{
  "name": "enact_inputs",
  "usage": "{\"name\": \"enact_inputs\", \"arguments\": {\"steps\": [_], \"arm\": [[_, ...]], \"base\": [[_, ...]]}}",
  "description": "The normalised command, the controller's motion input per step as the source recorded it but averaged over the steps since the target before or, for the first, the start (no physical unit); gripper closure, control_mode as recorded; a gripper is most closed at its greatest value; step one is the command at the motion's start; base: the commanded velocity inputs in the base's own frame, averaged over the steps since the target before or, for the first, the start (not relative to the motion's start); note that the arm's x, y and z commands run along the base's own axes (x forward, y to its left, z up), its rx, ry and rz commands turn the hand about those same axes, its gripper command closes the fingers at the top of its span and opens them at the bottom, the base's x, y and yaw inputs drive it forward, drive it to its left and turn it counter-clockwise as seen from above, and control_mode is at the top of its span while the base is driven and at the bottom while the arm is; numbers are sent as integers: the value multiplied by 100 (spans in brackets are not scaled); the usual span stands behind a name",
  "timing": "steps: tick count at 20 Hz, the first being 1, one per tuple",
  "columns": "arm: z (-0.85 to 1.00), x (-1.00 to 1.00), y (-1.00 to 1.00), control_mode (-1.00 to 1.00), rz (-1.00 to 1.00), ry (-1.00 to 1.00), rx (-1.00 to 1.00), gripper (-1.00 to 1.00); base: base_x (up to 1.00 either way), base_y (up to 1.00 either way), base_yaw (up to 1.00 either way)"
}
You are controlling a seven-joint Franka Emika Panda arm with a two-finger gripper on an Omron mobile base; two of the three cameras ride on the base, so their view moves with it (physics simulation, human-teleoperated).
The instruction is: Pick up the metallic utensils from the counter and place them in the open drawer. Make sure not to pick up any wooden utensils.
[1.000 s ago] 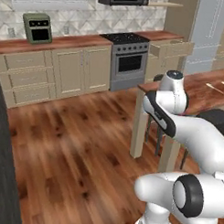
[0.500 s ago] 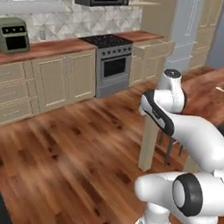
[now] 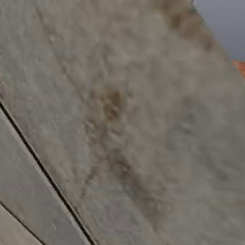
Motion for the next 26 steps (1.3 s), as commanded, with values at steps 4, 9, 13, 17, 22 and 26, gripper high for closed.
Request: {"name": "enact_inputs", "arguments": {"steps": [4, 9, 13, 17, 22, 26], "arm": [[0, 0, 0, 100, 0, 0, 0, 100], [0, 0, 0, 100, 0, 0, 0, 100], [0, 0, 0, 100, 0, 0, 0, 100], [0, 0, 0, 100, 0, 0, 0, 100], [0, 0, 0, 100, 0, 0, 0, 100], [0, 0, 0, 100, 0, 0, 0, 100]], "base": [[100, 100, -49], [100, 100, -46], [100, 100, -43], [100, 100, -41], [100, 100, -34], [100, 100, -7]]}}
